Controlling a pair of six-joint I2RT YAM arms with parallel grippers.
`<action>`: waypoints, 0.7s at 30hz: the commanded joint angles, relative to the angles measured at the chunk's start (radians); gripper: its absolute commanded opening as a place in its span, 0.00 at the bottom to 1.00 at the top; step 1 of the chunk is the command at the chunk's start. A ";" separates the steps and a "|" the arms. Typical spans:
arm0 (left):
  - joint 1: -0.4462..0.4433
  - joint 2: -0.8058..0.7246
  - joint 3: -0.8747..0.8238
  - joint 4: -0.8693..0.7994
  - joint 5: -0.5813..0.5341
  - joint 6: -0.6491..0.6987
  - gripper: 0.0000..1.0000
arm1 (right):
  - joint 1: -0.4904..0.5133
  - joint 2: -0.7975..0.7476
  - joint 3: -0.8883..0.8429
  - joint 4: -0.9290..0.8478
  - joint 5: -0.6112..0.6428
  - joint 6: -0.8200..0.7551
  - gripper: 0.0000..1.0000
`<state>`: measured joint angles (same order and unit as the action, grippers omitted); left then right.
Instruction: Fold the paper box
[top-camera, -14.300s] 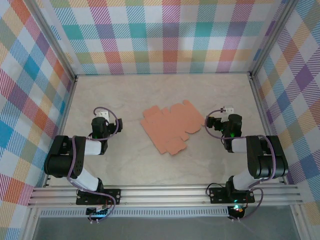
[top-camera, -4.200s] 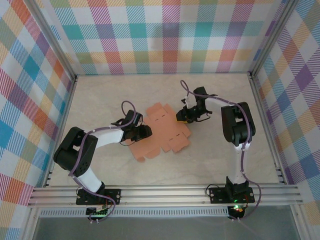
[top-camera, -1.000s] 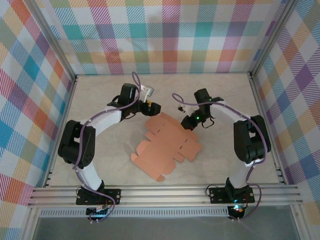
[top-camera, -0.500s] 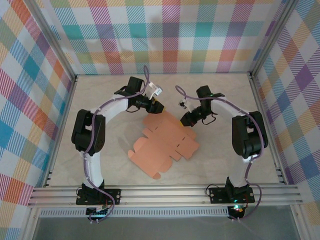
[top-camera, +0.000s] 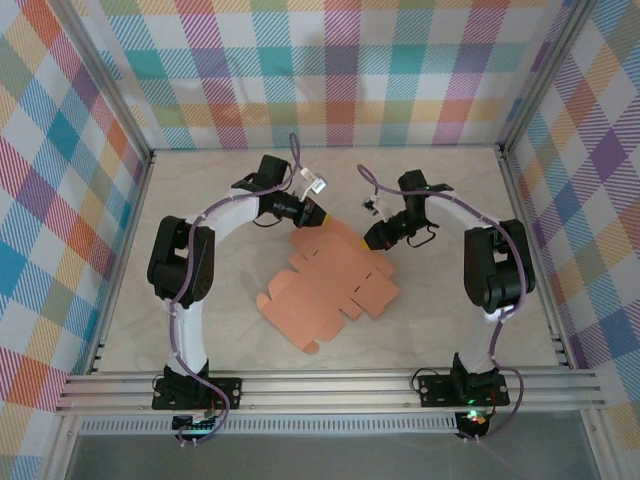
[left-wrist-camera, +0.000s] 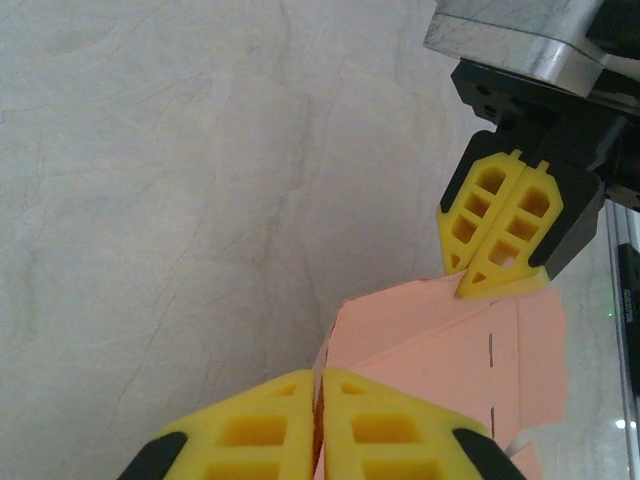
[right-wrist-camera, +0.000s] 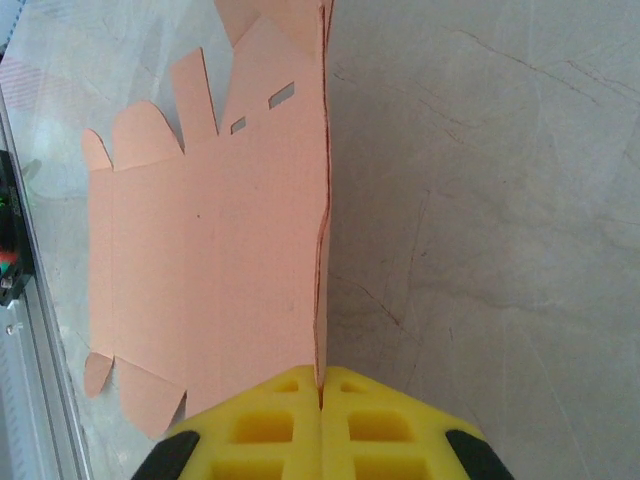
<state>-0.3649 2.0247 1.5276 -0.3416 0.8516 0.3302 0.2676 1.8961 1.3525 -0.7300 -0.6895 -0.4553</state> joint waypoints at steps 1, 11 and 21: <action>-0.007 -0.037 -0.031 0.046 -0.034 -0.015 0.05 | -0.005 0.011 0.030 0.012 -0.023 0.031 0.00; -0.163 -0.160 -0.231 0.367 -0.493 -0.171 0.02 | 0.000 -0.042 0.035 0.119 0.217 0.466 0.00; -0.324 -0.126 -0.192 0.378 -0.908 -0.433 0.01 | 0.052 -0.106 0.018 0.157 0.336 0.694 0.00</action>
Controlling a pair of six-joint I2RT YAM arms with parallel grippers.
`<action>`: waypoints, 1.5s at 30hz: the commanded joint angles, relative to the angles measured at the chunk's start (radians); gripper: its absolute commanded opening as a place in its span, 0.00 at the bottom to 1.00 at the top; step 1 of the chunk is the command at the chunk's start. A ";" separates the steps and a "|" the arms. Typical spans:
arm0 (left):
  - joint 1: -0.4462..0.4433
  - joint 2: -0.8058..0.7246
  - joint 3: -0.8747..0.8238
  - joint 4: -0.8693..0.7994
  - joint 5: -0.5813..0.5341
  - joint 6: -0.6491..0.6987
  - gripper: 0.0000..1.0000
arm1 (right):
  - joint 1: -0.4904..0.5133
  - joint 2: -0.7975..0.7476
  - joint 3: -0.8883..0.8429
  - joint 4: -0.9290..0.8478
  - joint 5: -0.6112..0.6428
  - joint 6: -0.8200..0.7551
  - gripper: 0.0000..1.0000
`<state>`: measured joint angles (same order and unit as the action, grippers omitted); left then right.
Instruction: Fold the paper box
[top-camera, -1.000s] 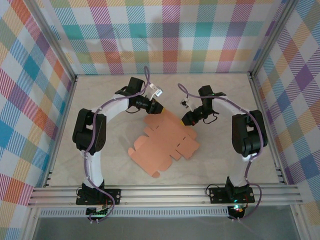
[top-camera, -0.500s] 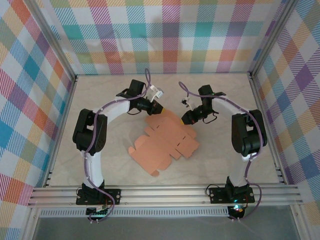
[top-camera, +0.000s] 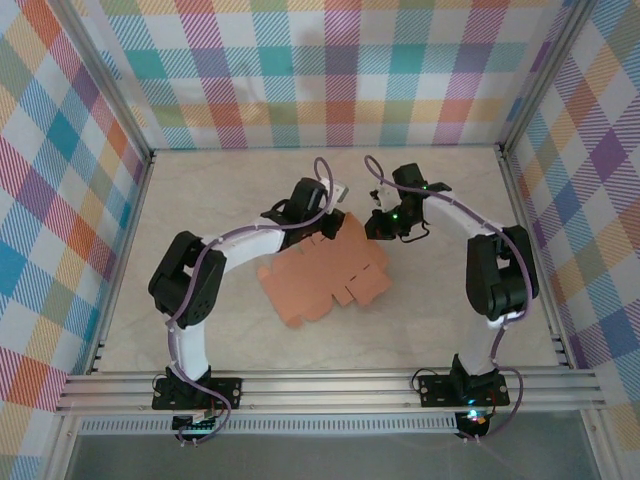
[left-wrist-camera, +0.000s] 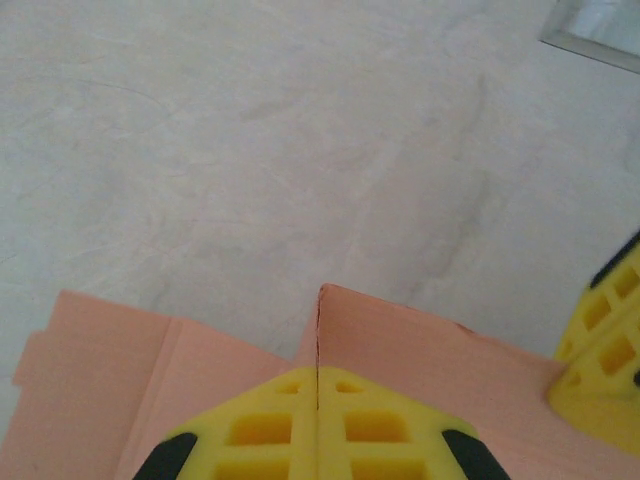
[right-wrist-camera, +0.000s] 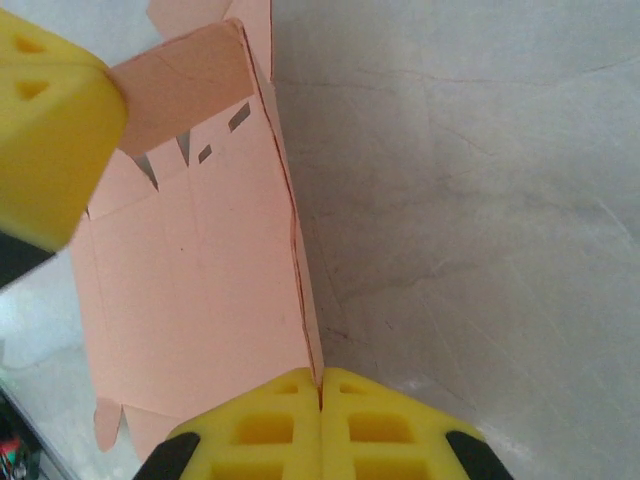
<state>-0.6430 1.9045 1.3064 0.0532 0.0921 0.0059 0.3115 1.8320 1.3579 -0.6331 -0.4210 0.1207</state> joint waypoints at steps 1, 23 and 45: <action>-0.063 0.004 0.048 -0.038 -0.192 -0.118 0.00 | 0.012 -0.043 0.014 0.066 0.071 0.129 0.00; -0.069 -0.022 0.095 -0.066 -0.052 -0.197 0.48 | 0.021 -0.106 -0.035 0.121 0.122 -0.013 0.00; 0.362 -0.100 -0.053 -0.266 0.688 0.173 0.77 | -0.165 -0.170 -0.042 -0.024 -0.363 -0.420 0.00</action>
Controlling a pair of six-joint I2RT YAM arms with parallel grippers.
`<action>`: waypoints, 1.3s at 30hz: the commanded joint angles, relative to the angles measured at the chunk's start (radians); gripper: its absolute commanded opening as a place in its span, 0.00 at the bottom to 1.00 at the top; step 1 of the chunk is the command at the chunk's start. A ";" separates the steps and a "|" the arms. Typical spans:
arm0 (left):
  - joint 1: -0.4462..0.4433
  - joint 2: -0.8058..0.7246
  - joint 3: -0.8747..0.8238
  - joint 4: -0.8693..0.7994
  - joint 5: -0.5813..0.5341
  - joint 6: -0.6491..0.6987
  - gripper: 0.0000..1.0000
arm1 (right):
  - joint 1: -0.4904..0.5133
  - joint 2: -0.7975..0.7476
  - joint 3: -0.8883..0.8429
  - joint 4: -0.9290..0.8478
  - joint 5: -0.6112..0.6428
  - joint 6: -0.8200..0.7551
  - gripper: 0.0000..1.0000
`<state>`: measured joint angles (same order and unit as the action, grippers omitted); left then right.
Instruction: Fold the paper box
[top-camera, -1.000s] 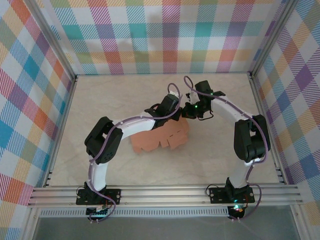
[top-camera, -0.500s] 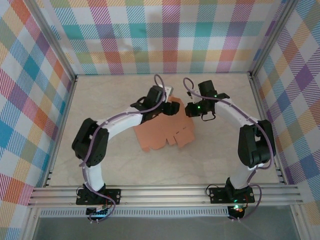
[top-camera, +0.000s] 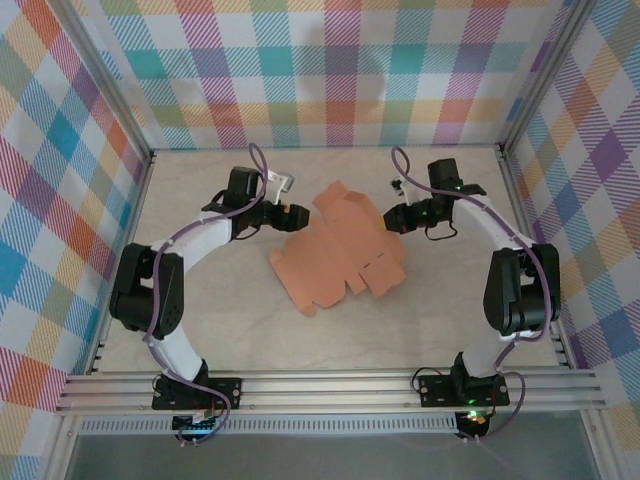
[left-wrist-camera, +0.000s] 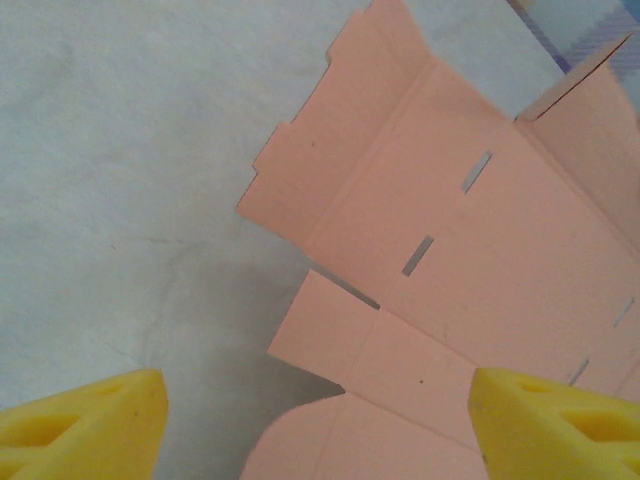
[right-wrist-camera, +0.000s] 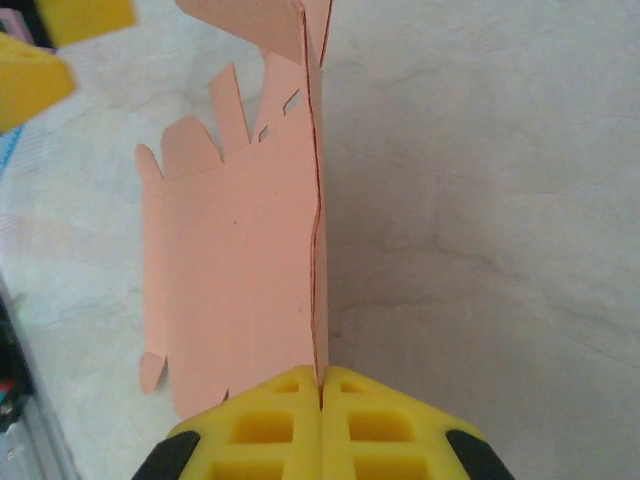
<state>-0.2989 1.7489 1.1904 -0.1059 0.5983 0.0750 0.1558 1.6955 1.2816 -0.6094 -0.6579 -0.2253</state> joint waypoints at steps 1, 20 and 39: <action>0.021 0.077 0.085 -0.137 0.205 0.127 0.75 | -0.013 -0.031 0.038 -0.050 -0.137 -0.077 0.00; 0.015 0.119 0.125 -0.187 0.319 0.187 0.26 | -0.030 0.023 0.073 -0.101 -0.217 -0.095 0.00; -0.188 -0.108 -0.164 0.112 -0.269 0.202 0.00 | -0.031 0.087 0.111 -0.068 -0.155 0.084 0.00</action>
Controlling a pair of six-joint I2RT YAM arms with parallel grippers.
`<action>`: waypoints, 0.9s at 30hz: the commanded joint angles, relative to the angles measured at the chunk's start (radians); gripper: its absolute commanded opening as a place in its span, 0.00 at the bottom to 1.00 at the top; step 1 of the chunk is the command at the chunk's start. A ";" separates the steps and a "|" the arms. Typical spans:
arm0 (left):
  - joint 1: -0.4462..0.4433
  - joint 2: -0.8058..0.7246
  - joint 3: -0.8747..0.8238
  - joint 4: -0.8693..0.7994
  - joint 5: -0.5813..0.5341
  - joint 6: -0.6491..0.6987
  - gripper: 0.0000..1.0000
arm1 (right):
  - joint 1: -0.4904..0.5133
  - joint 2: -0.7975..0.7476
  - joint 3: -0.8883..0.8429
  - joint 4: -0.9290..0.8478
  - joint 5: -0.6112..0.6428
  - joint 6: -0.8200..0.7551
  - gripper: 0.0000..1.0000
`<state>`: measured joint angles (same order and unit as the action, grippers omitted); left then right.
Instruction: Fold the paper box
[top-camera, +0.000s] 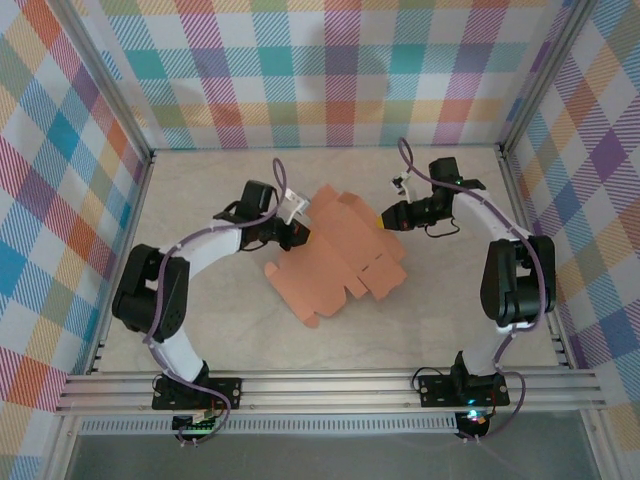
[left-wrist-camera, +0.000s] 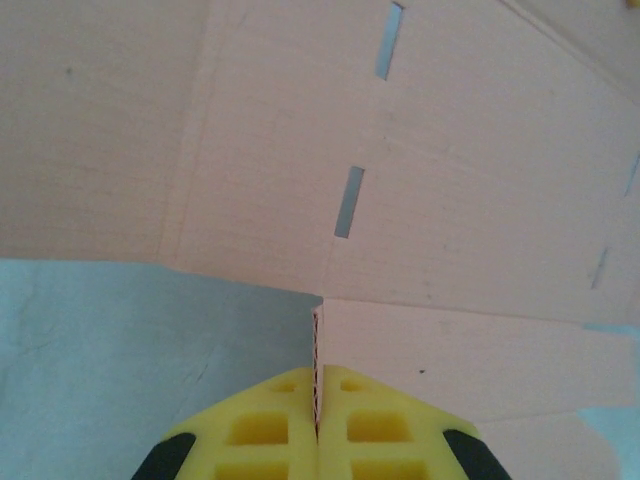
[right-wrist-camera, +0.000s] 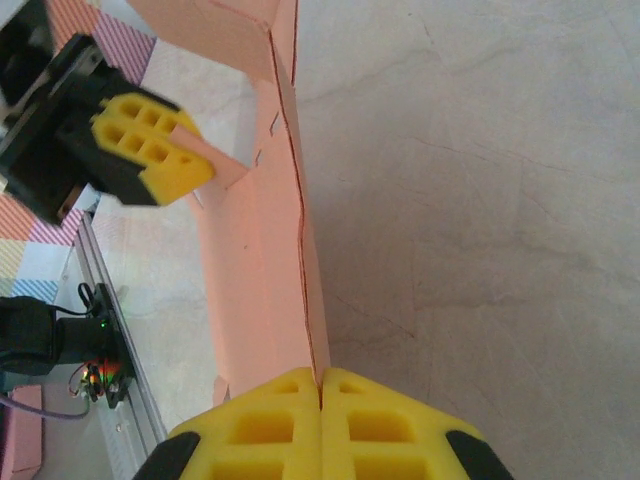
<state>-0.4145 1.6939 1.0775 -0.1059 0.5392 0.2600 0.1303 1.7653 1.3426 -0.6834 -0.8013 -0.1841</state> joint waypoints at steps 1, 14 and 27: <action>-0.110 -0.066 -0.075 0.141 -0.327 0.014 0.00 | -0.005 0.017 0.052 0.009 -0.012 0.052 0.00; -0.474 0.057 -0.168 0.467 -1.175 0.276 0.00 | -0.005 0.046 0.042 0.073 -0.017 0.155 0.00; -0.553 0.218 -0.103 0.494 -1.270 0.339 0.00 | -0.004 0.051 0.044 0.080 -0.015 0.143 0.00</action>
<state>-0.9531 1.8908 0.9325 0.3717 -0.7456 0.5850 0.1246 1.8076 1.3621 -0.6327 -0.7864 -0.0406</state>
